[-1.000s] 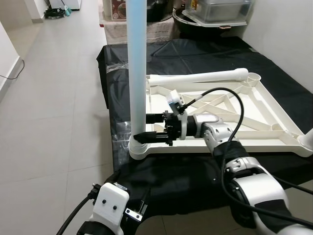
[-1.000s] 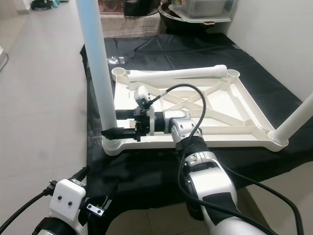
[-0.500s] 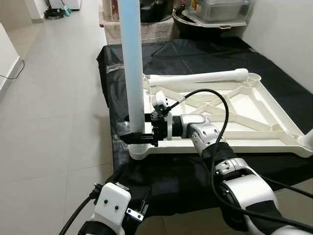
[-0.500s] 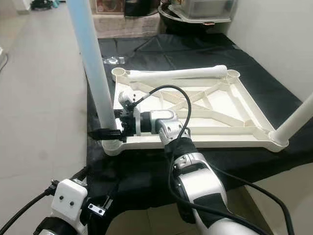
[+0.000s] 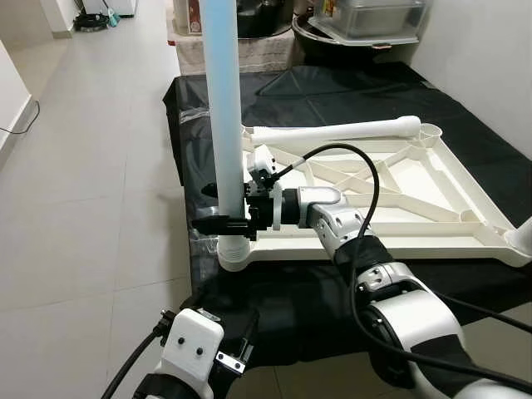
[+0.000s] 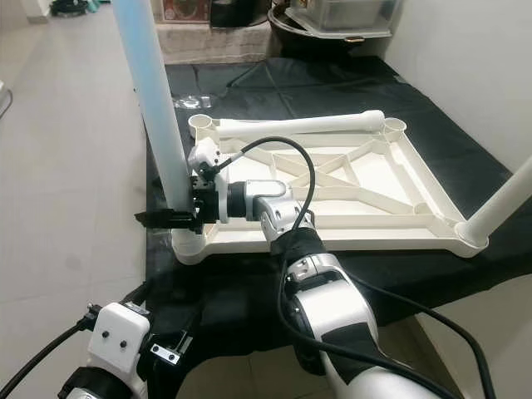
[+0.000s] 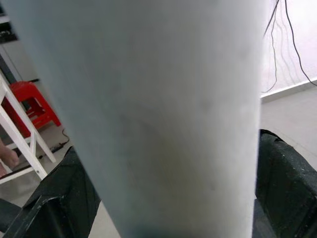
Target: Building children table
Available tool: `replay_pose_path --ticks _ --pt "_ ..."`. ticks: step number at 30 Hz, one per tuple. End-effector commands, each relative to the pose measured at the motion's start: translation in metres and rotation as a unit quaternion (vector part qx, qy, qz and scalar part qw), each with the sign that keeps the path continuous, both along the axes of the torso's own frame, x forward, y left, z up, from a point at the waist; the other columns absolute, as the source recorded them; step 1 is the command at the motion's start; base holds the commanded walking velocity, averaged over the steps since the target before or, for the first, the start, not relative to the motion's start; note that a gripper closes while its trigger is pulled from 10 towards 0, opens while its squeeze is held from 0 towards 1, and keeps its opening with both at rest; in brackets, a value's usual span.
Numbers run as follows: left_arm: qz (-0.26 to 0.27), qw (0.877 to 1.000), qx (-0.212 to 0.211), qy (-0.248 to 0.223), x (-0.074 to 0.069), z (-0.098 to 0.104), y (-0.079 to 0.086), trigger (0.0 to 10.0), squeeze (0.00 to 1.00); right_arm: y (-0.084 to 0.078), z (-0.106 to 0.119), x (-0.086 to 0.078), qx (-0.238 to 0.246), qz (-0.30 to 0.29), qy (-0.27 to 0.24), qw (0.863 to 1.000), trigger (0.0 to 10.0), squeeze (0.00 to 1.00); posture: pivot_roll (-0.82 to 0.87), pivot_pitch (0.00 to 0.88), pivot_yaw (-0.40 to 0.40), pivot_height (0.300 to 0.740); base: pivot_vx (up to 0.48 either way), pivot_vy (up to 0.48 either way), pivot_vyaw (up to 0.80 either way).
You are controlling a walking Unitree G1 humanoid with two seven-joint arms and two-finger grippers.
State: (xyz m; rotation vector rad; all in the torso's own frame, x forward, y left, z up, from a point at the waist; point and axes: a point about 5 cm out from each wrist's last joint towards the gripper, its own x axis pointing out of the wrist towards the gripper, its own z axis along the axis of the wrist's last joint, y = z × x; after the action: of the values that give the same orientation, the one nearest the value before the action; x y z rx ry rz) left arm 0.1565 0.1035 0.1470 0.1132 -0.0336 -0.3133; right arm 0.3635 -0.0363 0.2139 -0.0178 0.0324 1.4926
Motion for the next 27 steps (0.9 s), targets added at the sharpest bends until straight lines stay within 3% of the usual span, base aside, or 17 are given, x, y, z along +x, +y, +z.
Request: replay_pose_path --ticks 1,2,3,6,7,8,9,12,13,27 --pt "0.003 1.000 0.004 0.007 -0.001 -0.003 0.000 10.0 0.00 0.004 0.003 -0.001 0.000 0.006 -0.010 1.000 10.0 0.00 0.12 0.147 -0.089 0.740 0.000 0.000 0.00" --pt "0.003 1.000 0.004 0.007 0.000 -0.003 0.000 10.0 0.00 0.005 0.002 -0.001 0.002 0.005 -0.009 1.000 10.0 0.00 0.12 0.147 -0.089 0.740 0.000 0.000 0.00" --pt "0.003 1.000 0.004 0.007 0.000 -0.003 0.000 10.0 0.00 0.005 0.002 -0.001 0.004 0.005 -0.008 1.000 9.4 0.00 0.12 0.147 -0.089 0.740 0.000 0.000 0.00" --pt "0.003 1.000 0.004 0.007 0.000 -0.003 0.000 10.0 0.00 0.006 0.001 -0.002 0.005 0.006 -0.007 1.000 9.4 0.00 0.12 0.147 -0.089 0.740 0.000 0.000 0.00" --pt "0.003 1.000 0.004 0.007 0.000 -0.003 0.000 10.0 0.00 0.007 0.000 -0.003 0.009 0.007 -0.005 1.000 10.0 0.00 0.12 0.150 -0.086 0.740 0.000 0.000 0.00" --pt "0.003 1.000 0.005 0.007 0.000 -0.003 0.000 10.0 0.00 0.008 0.000 -0.003 0.012 0.007 -0.005 1.000 10.0 0.00 0.12 0.150 -0.086 0.740 0.000 0.000 0.00" --pt "0.003 1.000 0.005 0.007 -0.001 -0.002 0.000 10.0 0.00 0.009 0.000 -0.004 0.014 0.007 -0.005 1.000 6.4 0.00 0.12 0.150 -0.086 0.740 0.000 0.000 0.00" --pt "0.004 1.000 0.005 0.007 -0.001 -0.002 0.000 10.0 0.00 0.010 0.000 -0.004 0.018 0.006 -0.004 1.000 6.4 0.00 0.12 0.150 -0.086 0.740 0.000 0.000 0.00" --pt "0.005 1.000 0.006 0.007 -0.001 -0.002 0.001 10.0 0.00 0.010 -0.001 -0.004 0.020 0.004 -0.004 1.000 0.0 0.00 0.12 0.152 -0.085 0.740 0.000 0.000 0.00" --pt "0.019 1.000 0.014 -0.002 0.003 0.001 0.008 10.0 0.00 0.007 -0.011 -0.008 0.035 -0.023 -0.007 0.999 0.0 0.00 0.12 0.155 -0.080 0.740 0.000 0.000 0.00"
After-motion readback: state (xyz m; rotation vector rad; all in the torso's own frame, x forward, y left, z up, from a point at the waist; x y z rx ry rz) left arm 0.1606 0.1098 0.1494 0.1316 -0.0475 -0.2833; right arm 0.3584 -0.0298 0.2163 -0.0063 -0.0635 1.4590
